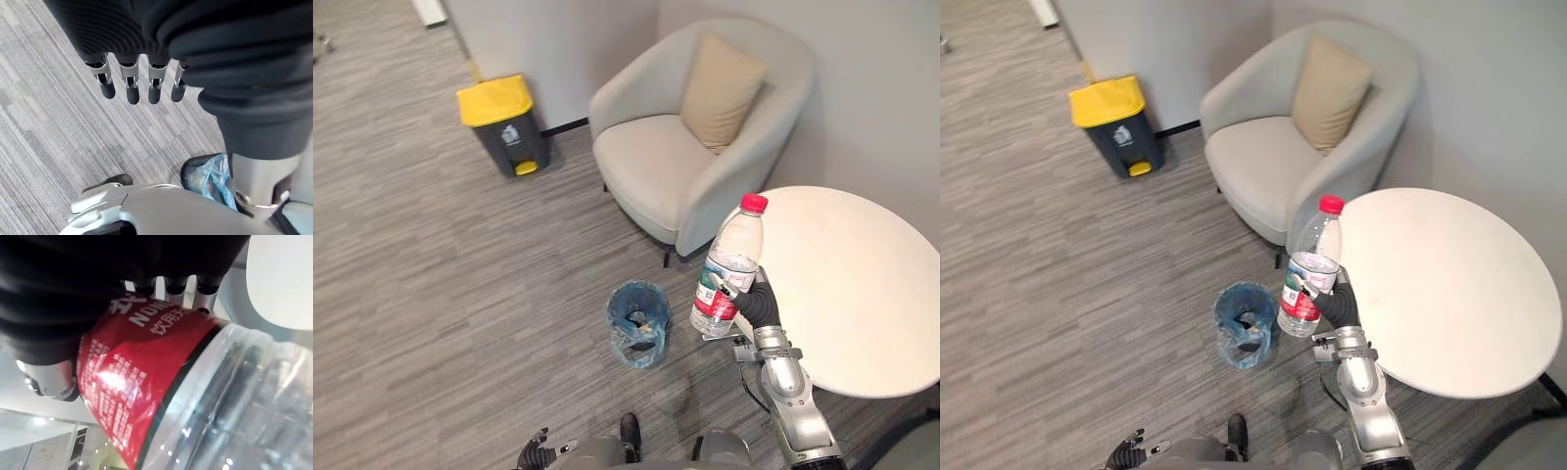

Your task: Gather rubbish on tea table into small bin, then transfer packed bag to large trash can.

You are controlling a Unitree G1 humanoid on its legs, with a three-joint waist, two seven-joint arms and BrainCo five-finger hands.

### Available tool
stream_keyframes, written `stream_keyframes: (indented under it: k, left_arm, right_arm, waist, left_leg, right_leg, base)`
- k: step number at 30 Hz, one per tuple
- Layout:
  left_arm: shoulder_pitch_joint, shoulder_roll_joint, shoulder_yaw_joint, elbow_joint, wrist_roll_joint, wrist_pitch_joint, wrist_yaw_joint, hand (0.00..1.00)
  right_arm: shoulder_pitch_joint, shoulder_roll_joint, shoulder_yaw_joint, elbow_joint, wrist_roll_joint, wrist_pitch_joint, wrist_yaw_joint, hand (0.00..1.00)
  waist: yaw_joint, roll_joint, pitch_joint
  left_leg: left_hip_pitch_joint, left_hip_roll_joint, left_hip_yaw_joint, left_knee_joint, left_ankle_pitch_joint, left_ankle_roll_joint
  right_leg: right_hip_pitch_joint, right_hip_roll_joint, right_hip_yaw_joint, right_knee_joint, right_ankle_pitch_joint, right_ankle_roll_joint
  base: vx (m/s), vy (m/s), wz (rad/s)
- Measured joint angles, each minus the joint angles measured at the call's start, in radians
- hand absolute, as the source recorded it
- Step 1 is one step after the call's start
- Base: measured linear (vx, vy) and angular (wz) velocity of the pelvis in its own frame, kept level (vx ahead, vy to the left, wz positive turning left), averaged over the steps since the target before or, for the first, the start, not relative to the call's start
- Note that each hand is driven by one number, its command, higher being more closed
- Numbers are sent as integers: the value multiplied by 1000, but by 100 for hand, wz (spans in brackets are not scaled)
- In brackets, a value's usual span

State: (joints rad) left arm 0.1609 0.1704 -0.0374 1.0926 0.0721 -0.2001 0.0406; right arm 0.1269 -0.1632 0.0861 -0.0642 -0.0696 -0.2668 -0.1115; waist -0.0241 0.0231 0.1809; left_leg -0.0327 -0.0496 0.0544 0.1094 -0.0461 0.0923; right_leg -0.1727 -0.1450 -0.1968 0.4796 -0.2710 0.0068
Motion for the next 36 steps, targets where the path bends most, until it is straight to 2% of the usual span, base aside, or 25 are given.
stream_keyframes:
  k: [1, 2, 3, 6, 7, 10, 12, 13, 14, 15, 16, 17, 19, 20, 25, 31, 34, 36]
  left_arm:
    - [2, 1, 0, 0, 0, -1, -3, 0]
    - [2, 11, 2, 0, 0, -1, -5, 0]
    - [3, 14, 6, 1, 1, -1, -7, 0]
    - [15, -6, 10, -1, 1, -3, -16, 0]
    - [13, -7, 10, -3, 1, -4, -18, 0]
    - [12, -10, 29, -5, 1, -3, -18, 0]
    - [12, -12, 39, -16, 1, -4, -18, 0]
    - [11, -15, 41, -23, 1, -3, -18, 0]
    - [2, -17, 41, -23, 1, -3, -18, 0]
    - [-3, -19, 41, -23, 1, -2, -18, 0]
    - [-6, -24, 41, -23, 4, -2, -18, 0]
    - [-8, -27, 46, -22, 10, 0, -16, 0]
    - [-10, -17, 49, -24, 13, -2, -15, 0]
    - [-9, -12, 48, -23, 15, -1, -16, 0]
    - [17, -11, 48, -21, 21, 0, -16, 0]
    - [14, -11, 42, -22, 31, 0, -17, 0]
    - [-18, -8, 36, -24, 30, -1, -15, 0]
    - [-83, 1, 30, -27, 25, -3, -12, 0]
  right_arm:
    - [0, -1, 1, 0, 0, 0, 7, 100]
    - [4, 1, 2, -2, 0, -1, 10, 100]
    - [21, -2, -1, -3, 1, -2, 14, 100]
    - [49, -7, -14, -3, 4, -1, 32, 100]
    - [59, -7, -23, -3, 10, 0, 37, 100]
    - [92, -10, -49, -4, 25, 1, 48, 100]
    - [100, -13, -53, -27, 32, 1, 47, 100]
    - [93, -16, -57, -45, 38, -2, 48, 100]
    - [76, -14, -64, -46, 41, -3, 47, 100]
    - [71, -13, -71, -46, 41, -2, 47, 100]
    - [68, -17, -81, -44, 41, -2, 45, 100]
    - [66, -17, -86, -31, 40, 0, 43, 100]
    - [68, -6, -74, -28, 39, 1, 41, 100]
    - [68, 1, -74, -28, 37, 1, 41, 100]
    - [66, 1, -68, -12, 19, 1, 41, 100]
    - [50, -20, -43, 60, 16, 8, 39, 100]
    - [-42, -67, 8, 84, -16, 8, 35, 100]
    - [-146, -89, 22, 91, -25, 7, 23, 100]
  waist:
    - [0, -9, -3]
    - [-1, -27, 3]
    - [-10, -39, -6]
    - [0, 0, -28]
    - [-3, 5, -31]
    - [0, 3, -28]
    - [9, -4, -24]
    - [12, -6, -22]
    - [11, 8, -19]
    - [12, 8, -11]
    - [11, 24, -10]
    - [11, 29, -16]
    - [12, 4, -11]
    - [13, 0, -10]
    - [14, 2, -10]
    - [9, 6, -10]
    - [11, 14, 13]
    - [13, 24, 75]
  left_leg:
    - [6, -6, -17, 6, -5, -12]
    - [8, -26, -45, 39, -30, -26]
    - [0, -36, -80, 70, -56, -37]
    - [-37, -1, -116, 113, -90, -73]
    - [-53, 10, -121, 128, -97, -84]
    - [-78, 53, -39, 262, -126, -130]
    - [-101, 71, 25, 355, -133, -129]
    - [-124, 96, 68, 384, -153, -109]
    - [-142, 128, 88, 367, -158, -102]
    - [-148, 142, 86, 342, -156, -103]
    - [-145, 174, 81, 246, -92, -133]
    - [-121, 162, 68, 189, -57, -142]
    - [-89, 130, 82, 119, -22, -134]
    - [-83, 116, 84, 98, -10, -131]
    - [-23, 92, 113, -7, 35, -113]
    - [-24, 87, 117, -81, 86, -108]
    - [-100, 95, 119, -35, 87, -107]
    - [-186, 101, 116, 26, 86, -107]
  right_leg:
    - [-8, 10, 27, -38, 11, 6]
    - [-8, 11, 44, -100, 74, 9]
    - [10, 7, 48, -96, 118, 18]
    - [28, 33, -18, -135, 111, 5]
    - [38, 43, -36, -156, 115, -2]
    - [127, 72, -70, -218, 118, -8]
    - [181, 72, -74, -252, 119, -11]
    - [188, 75, -74, -263, 118, -12]
    - [188, 74, -75, -263, 118, -12]
    - [187, 72, -74, -262, 118, -12]
    - [186, 74, -70, -255, 111, 1]
    - [185, 70, -56, -252, 101, 22]
    - [184, 44, -43, -270, 111, 39]
    - [183, 35, -40, -279, 118, 47]
    - [182, 22, -1, -293, 138, 58]
    - [148, 30, 9, -307, 166, 56]
    - [69, 28, 18, -261, 169, 52]
    - [-16, 25, 22, -202, 168, 47]
  base:
    - [206, -128, 95]
    - [160, -137, 99]
    - [190, -157, 93]
    - [222, -157, 45]
    - [210, -139, 50]
    - [193, -104, 39]
    - [157, -41, 16]
    - [70, 19, 2]
    - [51, 38, 1]
    - [37, 92, 2]
    - [50, 125, 0]
    - [60, 118, -3]
    - [30, 98, -1]
    - [-5, 93, 1]
    - [-39, 51, -18]
    - [-69, 7, -7]
    - [-104, 14, -3]
    - [-221, 18, 3]
